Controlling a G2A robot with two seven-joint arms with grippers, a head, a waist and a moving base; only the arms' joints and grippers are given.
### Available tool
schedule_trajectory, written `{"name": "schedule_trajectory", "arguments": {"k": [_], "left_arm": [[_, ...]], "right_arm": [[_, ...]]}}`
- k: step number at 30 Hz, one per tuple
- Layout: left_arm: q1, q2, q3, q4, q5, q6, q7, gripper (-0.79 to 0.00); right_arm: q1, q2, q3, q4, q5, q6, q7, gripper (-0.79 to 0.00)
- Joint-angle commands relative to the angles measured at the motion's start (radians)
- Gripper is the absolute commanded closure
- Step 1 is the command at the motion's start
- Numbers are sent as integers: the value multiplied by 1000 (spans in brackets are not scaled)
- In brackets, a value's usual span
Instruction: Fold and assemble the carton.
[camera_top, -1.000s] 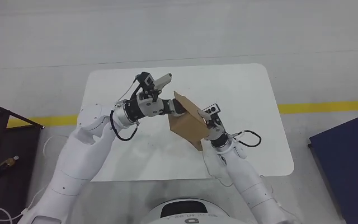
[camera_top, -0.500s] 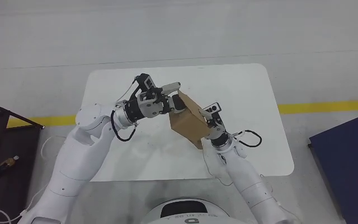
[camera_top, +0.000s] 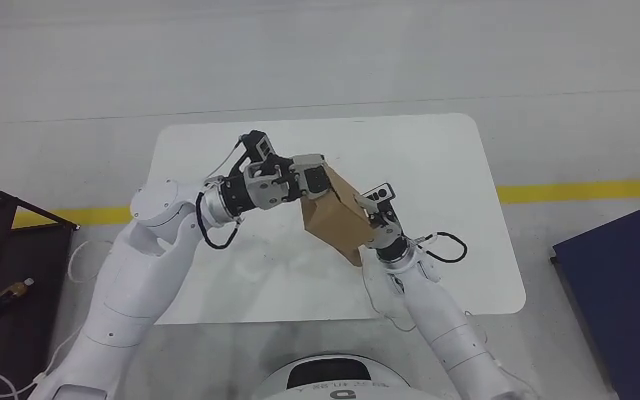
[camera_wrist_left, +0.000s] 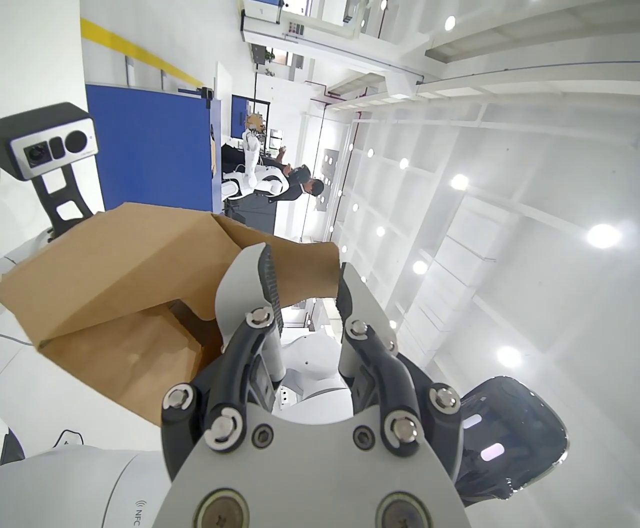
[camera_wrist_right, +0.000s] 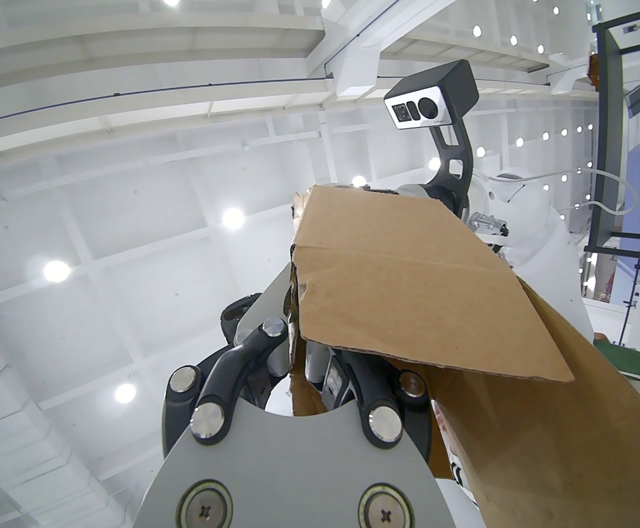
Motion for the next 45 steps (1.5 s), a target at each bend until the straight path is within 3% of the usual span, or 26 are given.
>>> {"name": "schedule_trajectory", "arguments": {"k": [1,29,45], "left_arm": [[-1,1,-6,-8,-2,5,1,-305],[31,37,-89,-72,45,291,-27,-385],[40,51,-85,-61,67,322,-40,-296]], "right_arm": [[0,0,0,-1,-1,1,-1,0],[5,28,49,-25,-164,-5,4,0],[7,36,49,-37,-175,-11,-15,0]]}}
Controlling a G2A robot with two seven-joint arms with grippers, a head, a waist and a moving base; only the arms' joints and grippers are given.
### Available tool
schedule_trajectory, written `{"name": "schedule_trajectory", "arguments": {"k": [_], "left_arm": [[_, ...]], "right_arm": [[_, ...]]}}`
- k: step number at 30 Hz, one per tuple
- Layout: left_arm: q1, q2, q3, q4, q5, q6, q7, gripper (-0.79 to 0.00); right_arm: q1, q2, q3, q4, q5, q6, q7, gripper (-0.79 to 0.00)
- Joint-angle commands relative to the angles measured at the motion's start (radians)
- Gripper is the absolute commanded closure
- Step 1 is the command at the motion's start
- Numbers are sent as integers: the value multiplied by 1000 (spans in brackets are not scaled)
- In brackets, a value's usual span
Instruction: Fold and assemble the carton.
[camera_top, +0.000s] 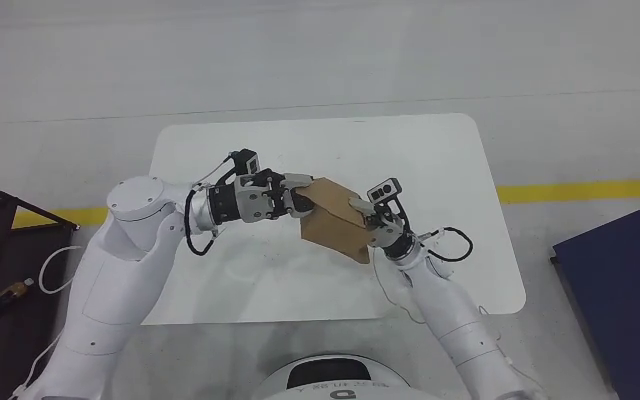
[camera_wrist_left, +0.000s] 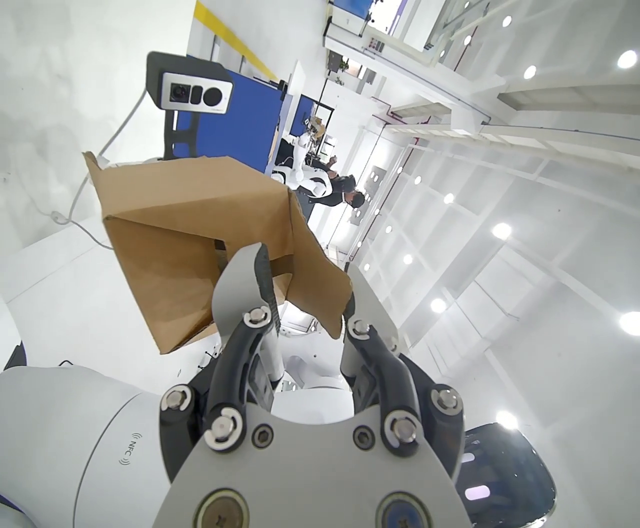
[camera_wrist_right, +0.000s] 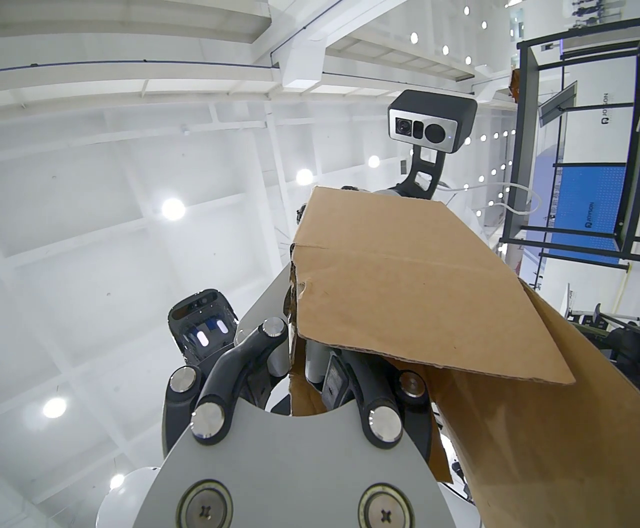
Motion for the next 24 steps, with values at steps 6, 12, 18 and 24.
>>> {"name": "schedule_trajectory", "arguments": {"k": [6,12,18,24], "left_arm": [[20,7,12,8,19,15,-10,-286],[26,15,1,2,31,35,-14,-289],[43,25,-15,-16,45,57,-18,-289],[33,40,-3,-27,106,128,-64,-354]], "right_arm": [[-1,3,4,-4,17,-2,5,0],[1,4,8,-8,28,-8,4,0],[3,6,4,-11,27,-9,-5,0],[12,7,-3,-14,17,-7,-12,0]]}}
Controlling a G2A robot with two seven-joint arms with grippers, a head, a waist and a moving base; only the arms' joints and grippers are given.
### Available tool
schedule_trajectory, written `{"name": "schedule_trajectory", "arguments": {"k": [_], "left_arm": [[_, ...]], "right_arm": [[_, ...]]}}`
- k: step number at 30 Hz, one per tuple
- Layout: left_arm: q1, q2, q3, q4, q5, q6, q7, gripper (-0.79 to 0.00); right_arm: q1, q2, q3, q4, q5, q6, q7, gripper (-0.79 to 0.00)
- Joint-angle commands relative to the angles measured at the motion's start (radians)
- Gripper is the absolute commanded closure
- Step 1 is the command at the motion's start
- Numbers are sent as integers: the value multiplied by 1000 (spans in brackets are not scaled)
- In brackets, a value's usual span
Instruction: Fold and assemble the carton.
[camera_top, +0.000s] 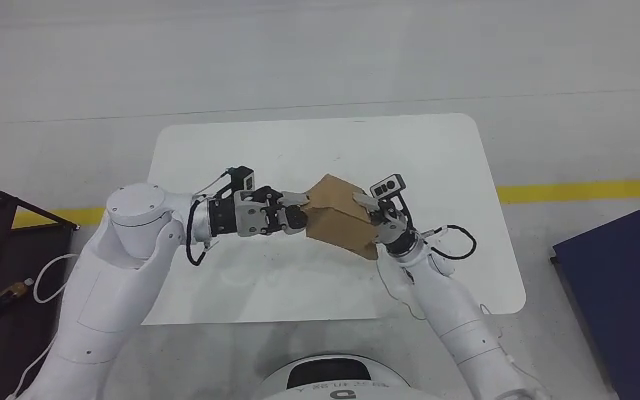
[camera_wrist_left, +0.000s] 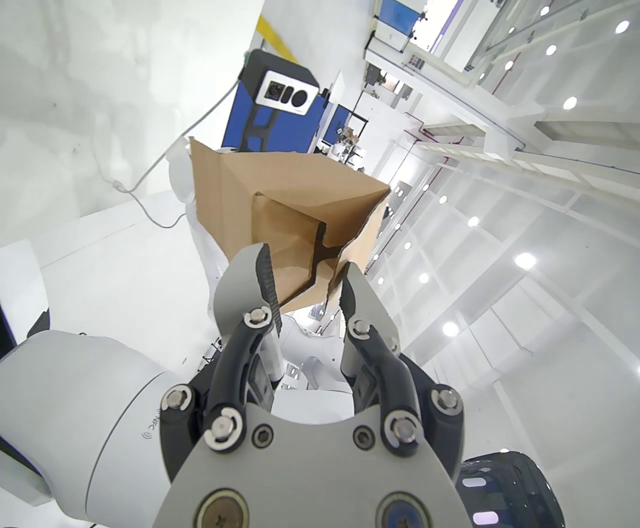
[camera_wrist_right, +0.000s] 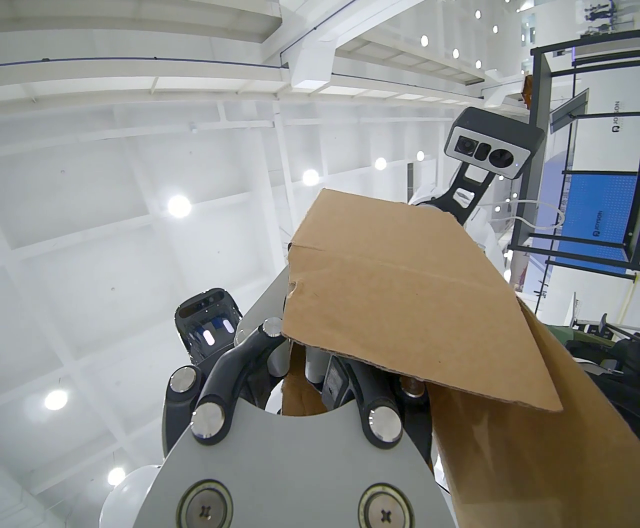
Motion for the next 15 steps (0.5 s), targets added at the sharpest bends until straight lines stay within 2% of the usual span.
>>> {"name": "schedule_trajectory", "arguments": {"k": [1,8,13,15], "left_arm": [[-4,6,3,-1,24,19,-19,-360],[-7,19,15,5,56,28,-57,-397],[-13,23,20,7,52,16,-62,-456],[-16,24,26,13,50,15,-63,-453]], "right_arm": [[2,0,-2,-2,-3,2,-2,0],[4,2,-9,-10,3,13,-1,0],[4,2,-16,-9,4,14,-2,0],[4,3,-19,-9,6,16,-4,0]]}}
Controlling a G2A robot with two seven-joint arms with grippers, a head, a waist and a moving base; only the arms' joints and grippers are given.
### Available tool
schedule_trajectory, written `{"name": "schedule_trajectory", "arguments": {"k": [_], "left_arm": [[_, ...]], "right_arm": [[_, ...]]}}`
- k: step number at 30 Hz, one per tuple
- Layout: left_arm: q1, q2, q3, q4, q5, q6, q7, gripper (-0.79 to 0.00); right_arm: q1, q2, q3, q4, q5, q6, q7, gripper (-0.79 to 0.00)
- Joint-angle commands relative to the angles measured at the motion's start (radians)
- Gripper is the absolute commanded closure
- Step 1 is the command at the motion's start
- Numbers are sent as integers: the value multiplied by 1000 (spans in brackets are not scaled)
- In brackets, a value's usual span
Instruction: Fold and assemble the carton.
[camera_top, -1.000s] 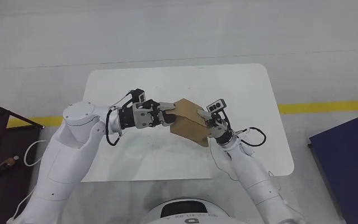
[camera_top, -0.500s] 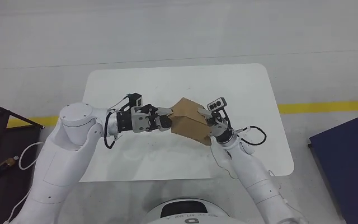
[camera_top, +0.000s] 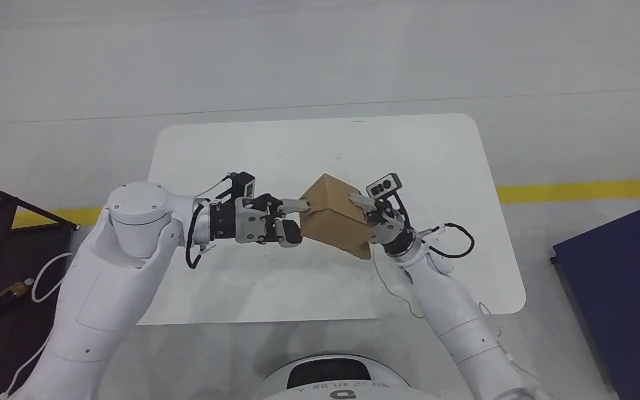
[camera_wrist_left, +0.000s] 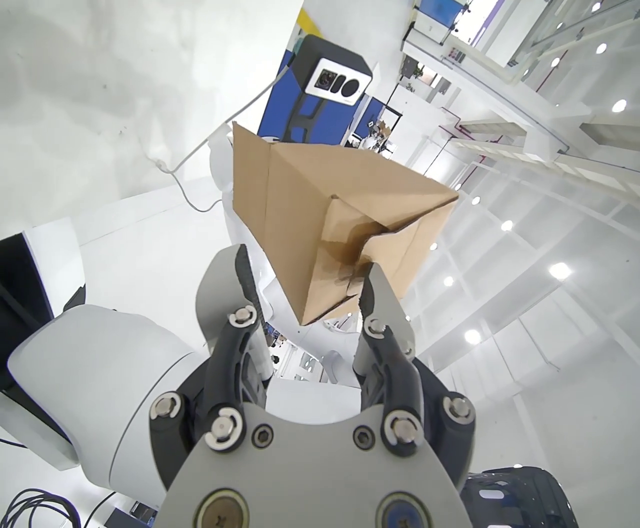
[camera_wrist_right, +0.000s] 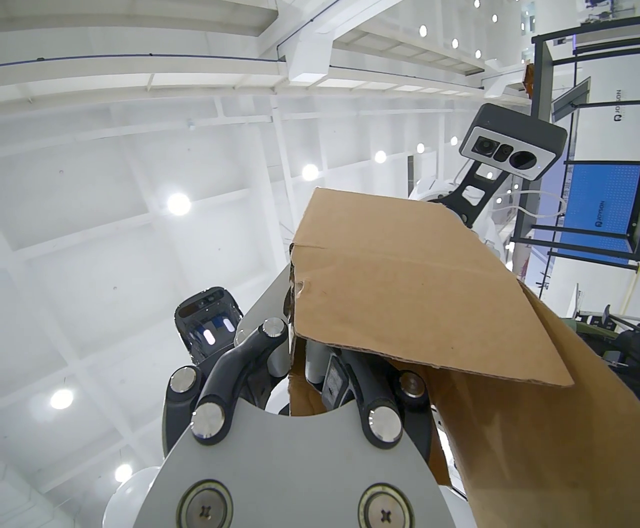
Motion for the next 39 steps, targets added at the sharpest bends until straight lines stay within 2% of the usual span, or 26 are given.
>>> {"name": "schedule_trajectory", "arguments": {"k": [1,9,31,37,39], "left_arm": [[-3,1,8,8,-2,-3,1,-446],[-31,-1,52,41,-17,-15,0,-397],[-90,-3,125,74,-51,-43,21,-428],[-90,0,127,77,-54,-47,28,-474],[-87,2,116,72,-63,-62,35,-551]], "right_arm": [[0,0,-3,0,1,2,-2,0],[0,1,-10,-1,12,2,2,0],[-1,4,-21,6,29,2,5,0],[0,4,-23,8,32,-1,5,0],[1,5,-23,9,33,-2,6,0]]}}
